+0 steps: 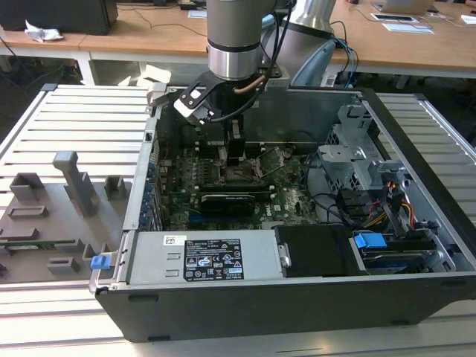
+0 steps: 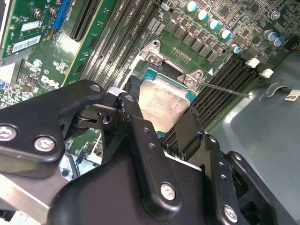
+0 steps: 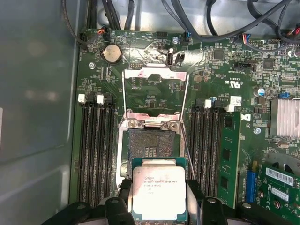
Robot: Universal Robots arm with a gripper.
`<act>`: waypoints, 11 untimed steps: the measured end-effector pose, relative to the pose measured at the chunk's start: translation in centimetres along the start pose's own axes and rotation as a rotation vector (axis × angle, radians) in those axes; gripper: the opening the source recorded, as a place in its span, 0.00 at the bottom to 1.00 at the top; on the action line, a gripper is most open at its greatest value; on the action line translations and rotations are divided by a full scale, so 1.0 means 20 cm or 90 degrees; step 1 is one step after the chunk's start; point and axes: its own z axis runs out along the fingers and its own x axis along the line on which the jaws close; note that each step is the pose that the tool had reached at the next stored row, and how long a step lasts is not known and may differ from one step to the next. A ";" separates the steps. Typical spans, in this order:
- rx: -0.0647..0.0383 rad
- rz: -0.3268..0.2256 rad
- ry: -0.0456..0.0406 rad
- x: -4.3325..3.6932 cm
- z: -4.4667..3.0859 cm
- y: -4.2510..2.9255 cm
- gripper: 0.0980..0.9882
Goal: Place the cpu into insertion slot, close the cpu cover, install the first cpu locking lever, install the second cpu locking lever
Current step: 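Place the cpu into insertion slot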
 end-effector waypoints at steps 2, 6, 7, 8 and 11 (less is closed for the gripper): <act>0.000 0.000 0.0000 0.000 0.002 0.000 0.50; 0.000 0.000 0.0001 0.000 0.008 0.000 0.50; 0.000 0.000 0.0001 0.000 0.010 0.000 0.50; 0.000 0.000 -0.0002 0.000 0.013 0.000 0.50; 0.000 0.000 -0.0003 0.002 0.021 -0.001 0.50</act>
